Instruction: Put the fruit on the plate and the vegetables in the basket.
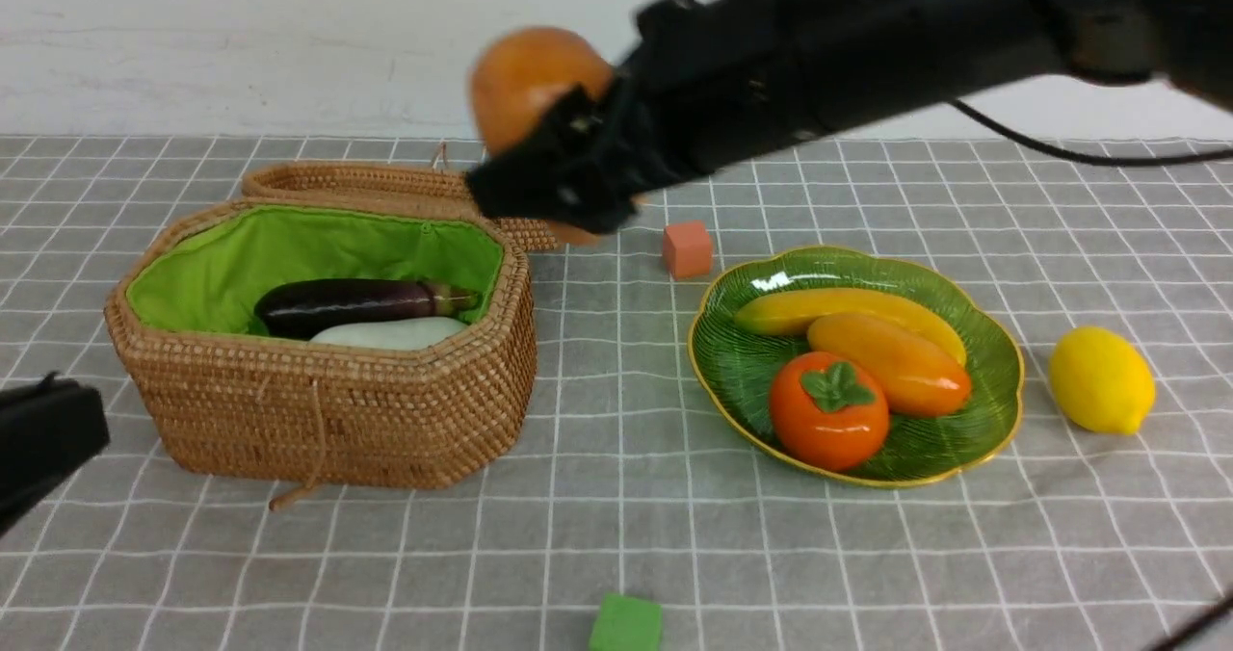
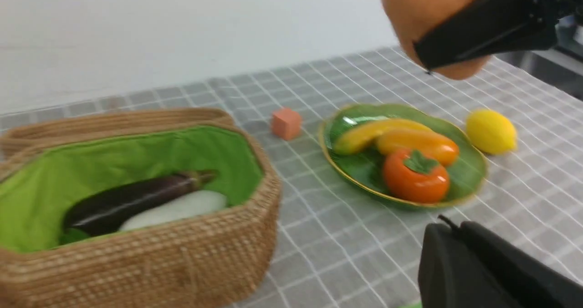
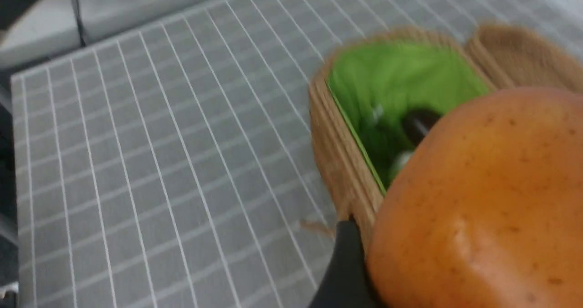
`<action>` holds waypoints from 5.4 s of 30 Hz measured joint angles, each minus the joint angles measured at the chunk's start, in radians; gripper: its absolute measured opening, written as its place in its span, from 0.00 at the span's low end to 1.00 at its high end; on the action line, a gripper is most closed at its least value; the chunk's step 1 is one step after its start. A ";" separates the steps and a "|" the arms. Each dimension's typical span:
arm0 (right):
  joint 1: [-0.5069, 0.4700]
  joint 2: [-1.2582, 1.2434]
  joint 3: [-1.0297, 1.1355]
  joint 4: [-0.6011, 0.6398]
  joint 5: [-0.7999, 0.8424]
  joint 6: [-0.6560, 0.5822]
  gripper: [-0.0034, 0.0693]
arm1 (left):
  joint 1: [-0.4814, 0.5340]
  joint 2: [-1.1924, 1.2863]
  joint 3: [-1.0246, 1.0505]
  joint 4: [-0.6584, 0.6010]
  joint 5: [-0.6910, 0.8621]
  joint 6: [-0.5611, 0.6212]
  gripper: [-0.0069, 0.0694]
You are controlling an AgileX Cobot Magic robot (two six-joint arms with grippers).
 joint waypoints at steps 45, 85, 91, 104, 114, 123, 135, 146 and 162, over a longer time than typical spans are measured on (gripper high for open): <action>-0.608 -0.053 0.159 -0.896 0.425 0.898 0.44 | 0.000 0.000 0.000 -0.515 0.197 0.574 0.07; -0.776 0.269 0.227 -0.664 0.043 0.804 0.82 | 0.000 0.000 0.000 -0.515 0.204 0.570 0.07; -0.699 0.082 0.227 -0.555 0.073 0.760 0.82 | 0.000 0.000 0.000 -0.515 0.170 0.570 0.07; -0.514 0.155 0.228 -0.381 -0.030 0.643 0.82 | 0.000 0.000 0.000 -0.515 0.169 0.569 0.08; -0.411 0.229 0.162 -0.099 -0.182 0.481 0.82 | 0.000 0.000 0.000 -0.515 0.182 0.569 0.08; -0.377 0.343 0.131 -0.022 -0.213 0.463 0.82 | 0.000 0.000 0.000 -0.515 0.184 0.569 0.08; -0.377 0.277 0.128 -0.129 -0.176 0.463 0.93 | 0.000 0.000 0.000 -0.515 0.185 0.569 0.08; -0.438 -0.074 0.129 -0.399 0.237 0.571 0.37 | 0.000 0.000 0.000 -0.515 0.007 0.507 0.08; -0.447 -1.095 0.832 -0.695 0.472 0.884 0.04 | 0.000 -0.277 0.337 -0.483 -0.280 0.386 0.07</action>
